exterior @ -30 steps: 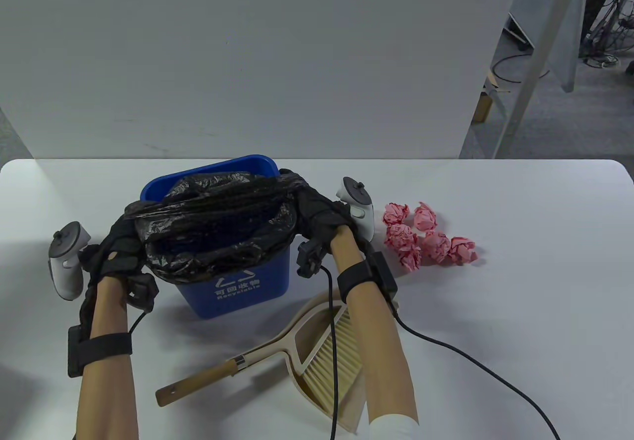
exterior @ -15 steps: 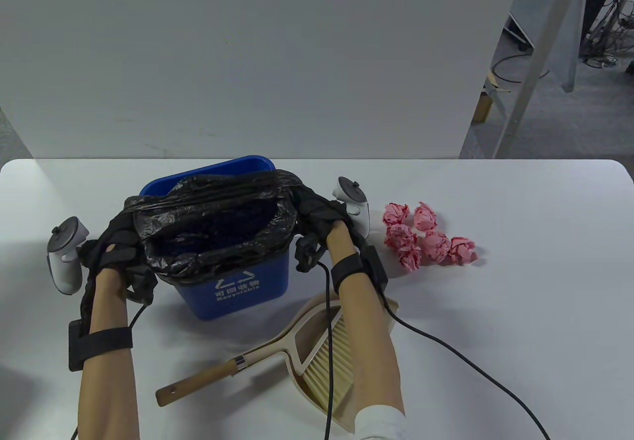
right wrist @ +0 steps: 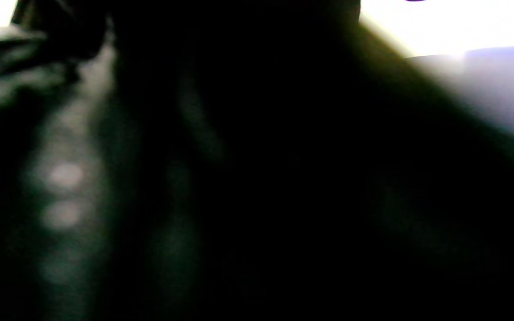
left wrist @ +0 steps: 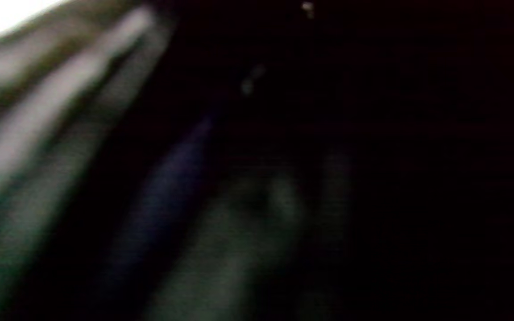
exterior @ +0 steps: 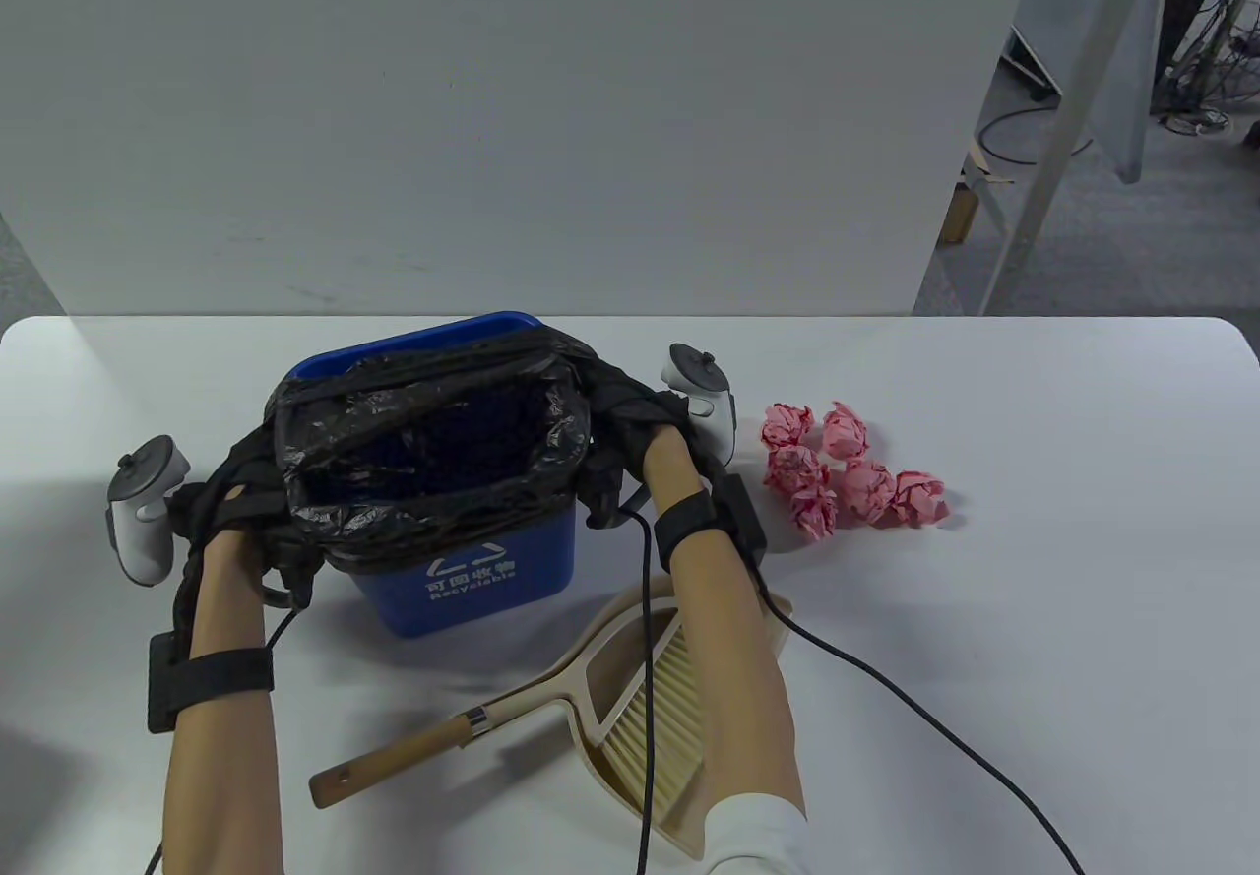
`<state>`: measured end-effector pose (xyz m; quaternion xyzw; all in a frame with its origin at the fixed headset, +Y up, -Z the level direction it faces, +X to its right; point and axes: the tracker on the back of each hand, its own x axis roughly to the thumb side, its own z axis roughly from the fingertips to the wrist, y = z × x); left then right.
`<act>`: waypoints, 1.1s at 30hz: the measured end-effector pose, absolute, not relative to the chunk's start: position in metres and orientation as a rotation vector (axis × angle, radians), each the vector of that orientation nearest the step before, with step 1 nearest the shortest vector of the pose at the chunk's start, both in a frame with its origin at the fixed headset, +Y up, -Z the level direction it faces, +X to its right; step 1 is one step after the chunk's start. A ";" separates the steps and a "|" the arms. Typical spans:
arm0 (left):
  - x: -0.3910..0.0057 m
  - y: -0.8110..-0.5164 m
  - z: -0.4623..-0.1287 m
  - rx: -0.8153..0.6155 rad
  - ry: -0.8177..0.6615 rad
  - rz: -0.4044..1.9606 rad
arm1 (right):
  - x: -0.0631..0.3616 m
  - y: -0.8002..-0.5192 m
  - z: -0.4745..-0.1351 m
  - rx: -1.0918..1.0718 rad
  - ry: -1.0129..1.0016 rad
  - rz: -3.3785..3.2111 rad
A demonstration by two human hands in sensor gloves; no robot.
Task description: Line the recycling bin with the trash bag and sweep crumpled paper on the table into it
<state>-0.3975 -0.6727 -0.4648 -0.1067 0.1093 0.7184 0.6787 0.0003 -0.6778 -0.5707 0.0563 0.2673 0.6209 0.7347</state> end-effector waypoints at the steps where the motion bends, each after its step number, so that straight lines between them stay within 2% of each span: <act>1: -0.397 -0.673 -0.465 -0.240 0.245 1.630 | 0.000 -0.678 -0.571 0.123 0.587 1.363; 7: -0.396 -0.682 -0.467 -0.287 0.209 1.707 | 0.000 -0.681 -0.572 0.108 0.605 1.341; 18: -0.398 -0.692 -0.470 -0.304 0.324 1.646 | 0.000 -0.683 -0.572 0.098 0.624 1.345; 33: -0.395 -0.701 -0.470 -0.344 0.330 1.694 | 0.000 -0.689 -0.570 0.060 0.653 1.309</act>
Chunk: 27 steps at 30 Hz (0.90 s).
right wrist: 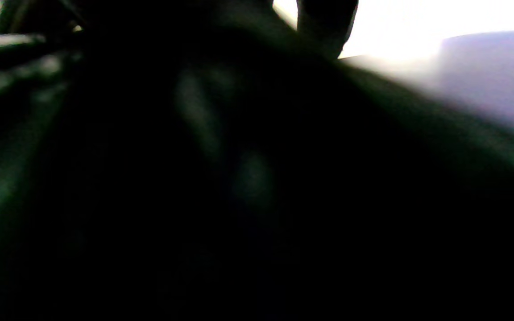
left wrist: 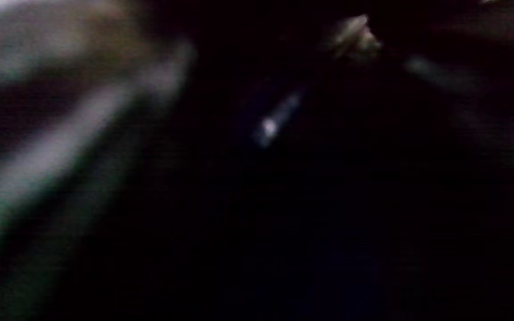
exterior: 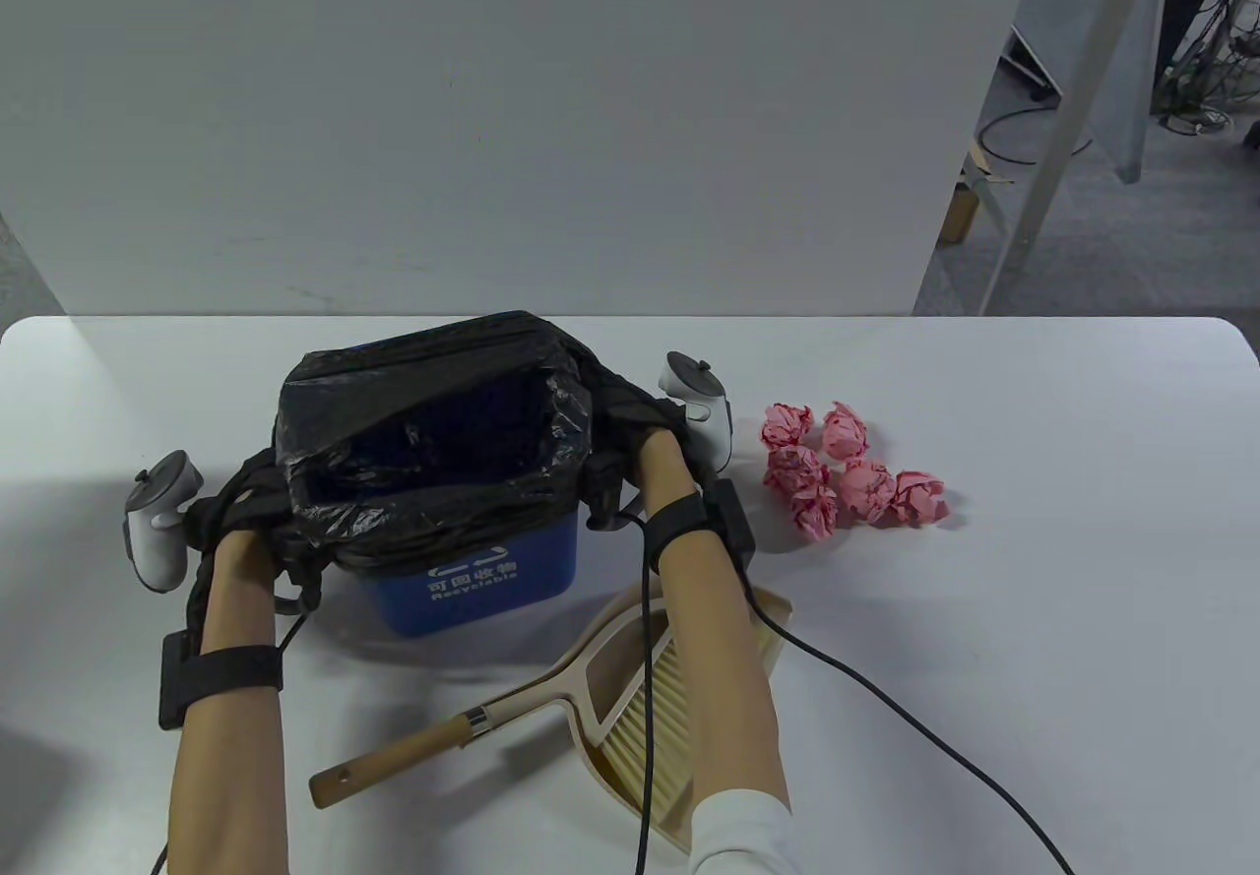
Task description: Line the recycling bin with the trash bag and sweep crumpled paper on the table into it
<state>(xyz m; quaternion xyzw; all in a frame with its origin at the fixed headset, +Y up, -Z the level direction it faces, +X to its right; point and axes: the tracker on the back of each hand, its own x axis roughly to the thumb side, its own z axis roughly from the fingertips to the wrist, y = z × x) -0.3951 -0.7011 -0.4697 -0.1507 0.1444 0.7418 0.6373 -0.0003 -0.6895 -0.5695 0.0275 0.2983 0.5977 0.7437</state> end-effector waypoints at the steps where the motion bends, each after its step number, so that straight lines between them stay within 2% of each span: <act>1: -0.395 -0.702 -0.470 -0.350 0.326 1.701 | 0.000 -0.691 -0.570 0.052 0.655 1.305; 16: -0.396 -0.714 -0.471 -0.399 0.394 1.599 | 0.007 -0.715 -0.563 -0.094 0.710 1.395; 19: -0.403 -0.709 -0.467 -0.309 0.456 1.452 | 0.014 -0.713 -0.557 -0.089 0.649 1.438; 27: -0.404 -0.687 -0.449 -0.141 0.461 1.293 | 0.029 -0.700 -0.536 -0.044 0.603 1.450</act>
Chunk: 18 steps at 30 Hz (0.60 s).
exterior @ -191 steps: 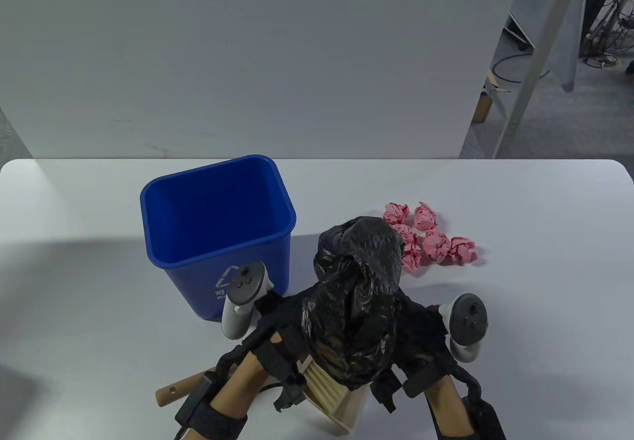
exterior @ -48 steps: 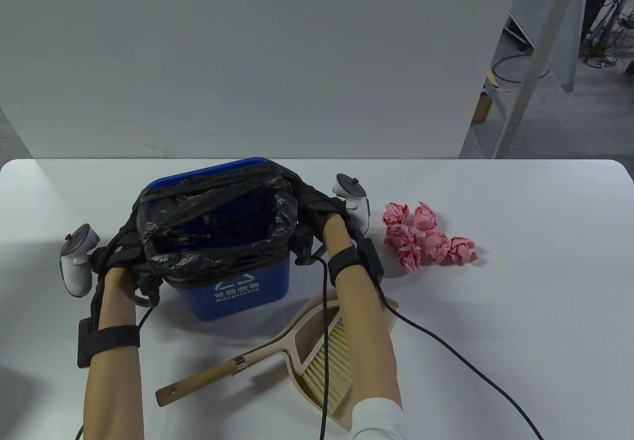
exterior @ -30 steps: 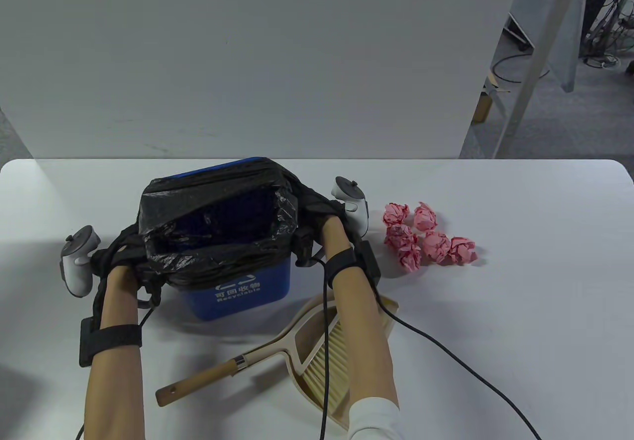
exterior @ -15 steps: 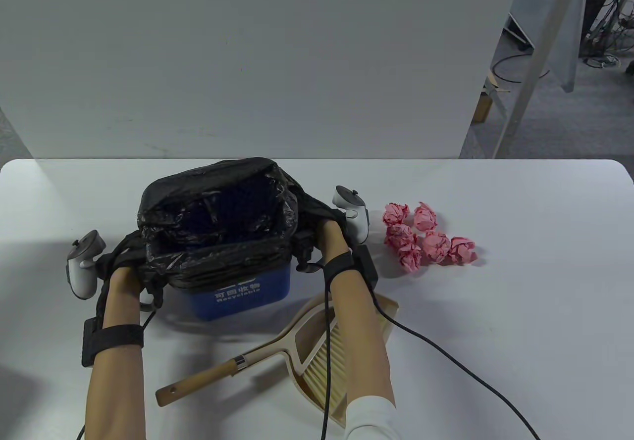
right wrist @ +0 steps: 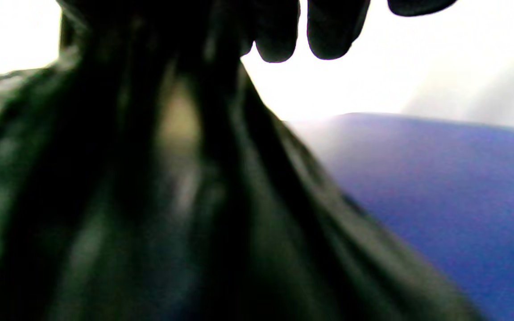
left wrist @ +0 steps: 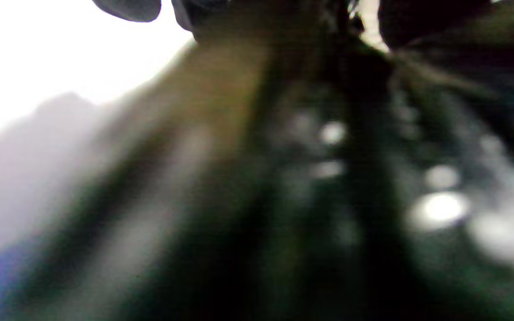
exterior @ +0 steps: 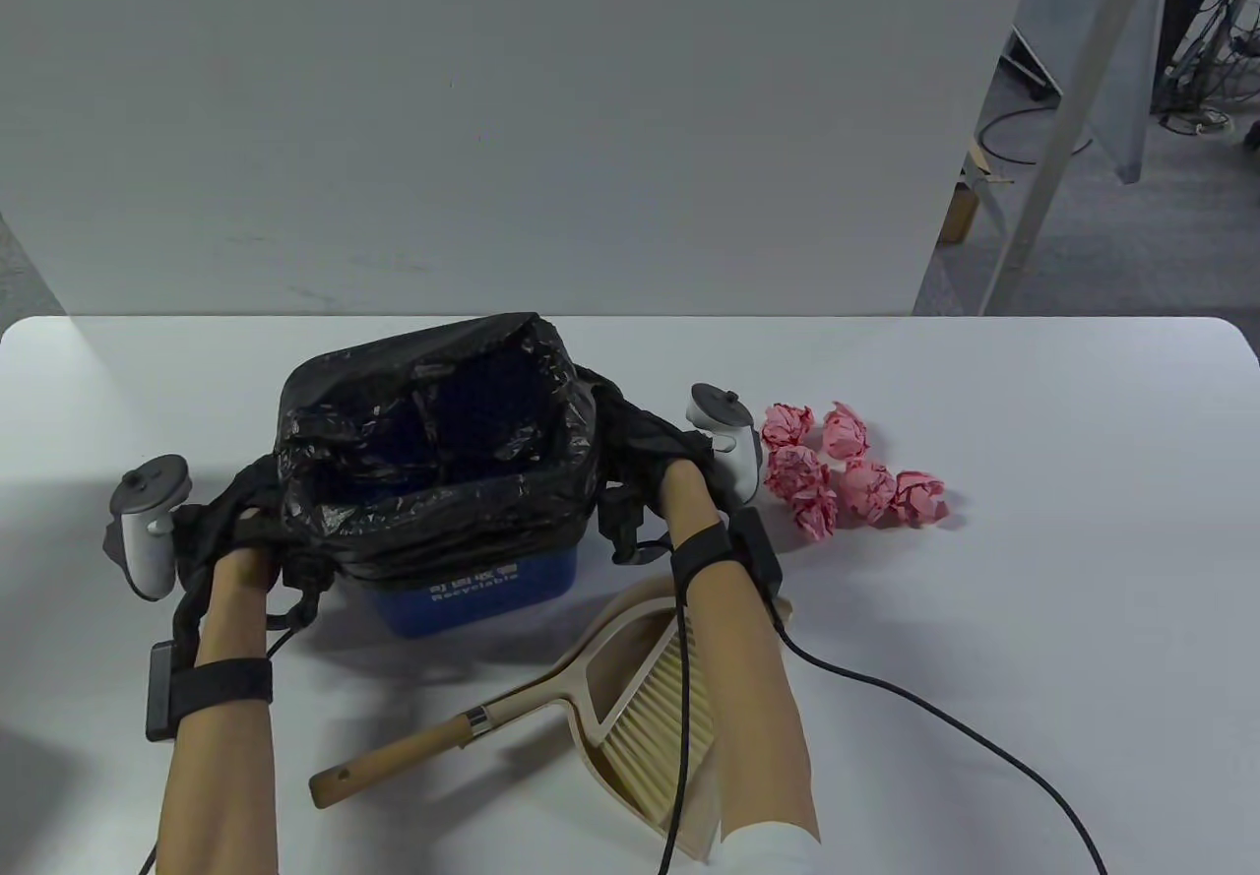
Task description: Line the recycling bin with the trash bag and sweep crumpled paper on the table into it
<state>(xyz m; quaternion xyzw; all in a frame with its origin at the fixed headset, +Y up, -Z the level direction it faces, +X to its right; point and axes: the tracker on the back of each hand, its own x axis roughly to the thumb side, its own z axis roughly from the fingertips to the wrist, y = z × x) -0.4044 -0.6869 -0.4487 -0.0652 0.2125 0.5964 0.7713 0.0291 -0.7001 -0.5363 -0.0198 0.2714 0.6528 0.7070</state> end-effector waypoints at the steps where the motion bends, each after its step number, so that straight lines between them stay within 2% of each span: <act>1: -0.405 -0.685 -0.445 -0.126 0.455 1.261 | 0.031 -0.699 -0.532 -0.045 0.592 1.451; 9: -0.403 -0.686 -0.410 -0.092 0.421 1.299 | 0.034 -0.688 -0.498 -0.039 0.543 1.454; 18: -0.381 -0.684 -0.376 -0.052 0.393 1.308 | 0.035 -0.663 -0.457 -0.022 0.472 1.512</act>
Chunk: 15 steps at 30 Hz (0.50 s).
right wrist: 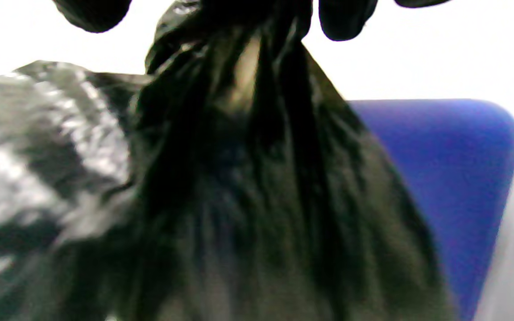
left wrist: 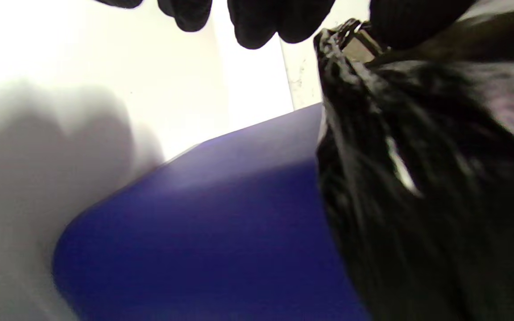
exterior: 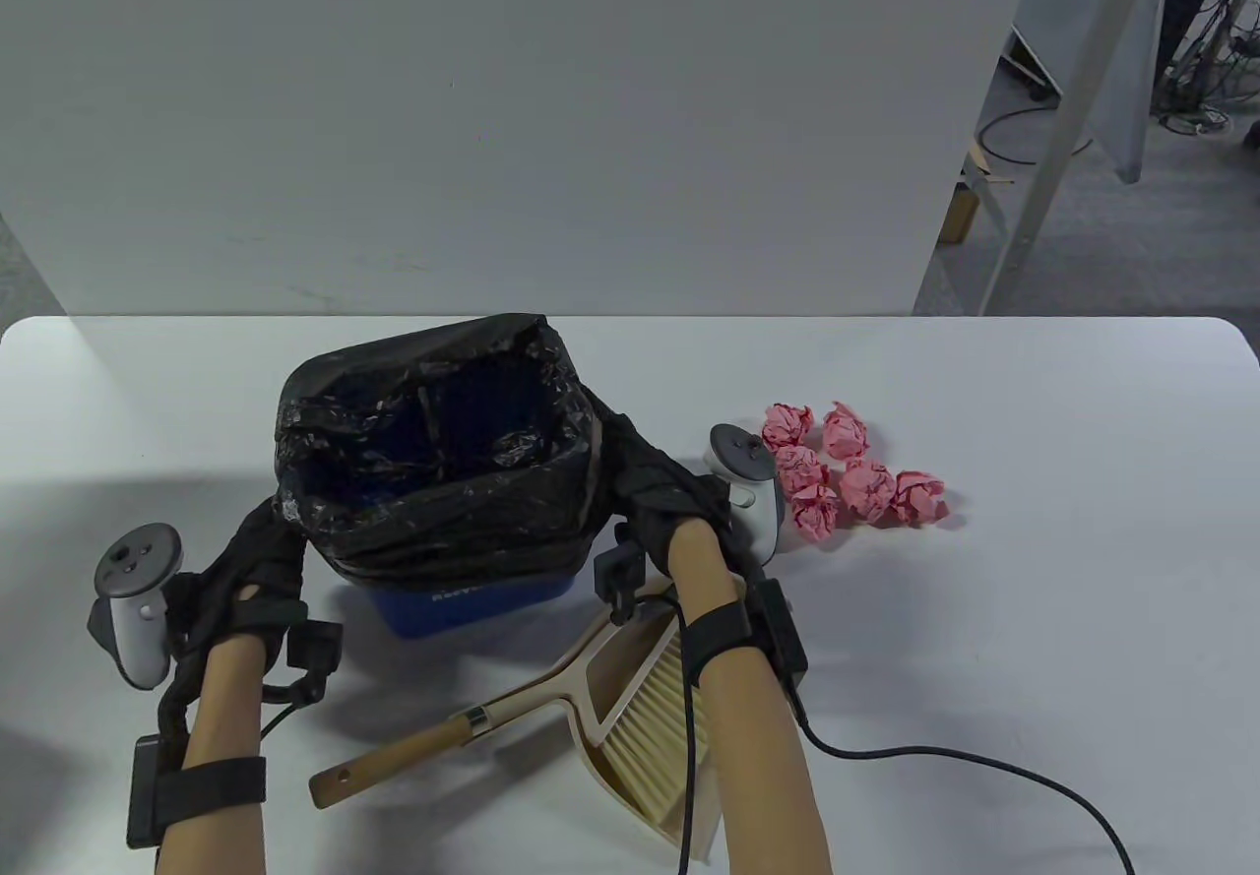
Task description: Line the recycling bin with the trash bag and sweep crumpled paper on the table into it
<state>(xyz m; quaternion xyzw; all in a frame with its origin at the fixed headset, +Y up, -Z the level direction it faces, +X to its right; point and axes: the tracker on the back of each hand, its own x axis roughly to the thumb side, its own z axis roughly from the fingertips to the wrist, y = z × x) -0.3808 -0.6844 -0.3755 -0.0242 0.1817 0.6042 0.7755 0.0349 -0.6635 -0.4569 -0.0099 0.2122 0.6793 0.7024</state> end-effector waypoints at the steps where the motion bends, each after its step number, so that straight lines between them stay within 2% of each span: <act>1: -0.379 -0.682 -0.370 -0.023 0.392 1.306 | 0.038 -0.659 -0.452 -0.015 0.459 1.543; 7: -0.372 -0.666 -0.342 0.152 0.361 1.325 | 0.061 -0.647 -0.421 0.020 0.352 1.686; 10: -0.369 -0.656 -0.334 0.169 0.327 1.265 | 0.077 -0.649 -0.405 0.040 0.300 1.775; 13: -0.366 -0.645 -0.328 0.082 0.271 1.161 | 0.098 -0.658 -0.392 0.058 0.234 1.873; 15: -0.366 -0.641 -0.325 -0.074 0.206 1.118 | 0.113 -0.668 -0.385 0.057 0.169 1.901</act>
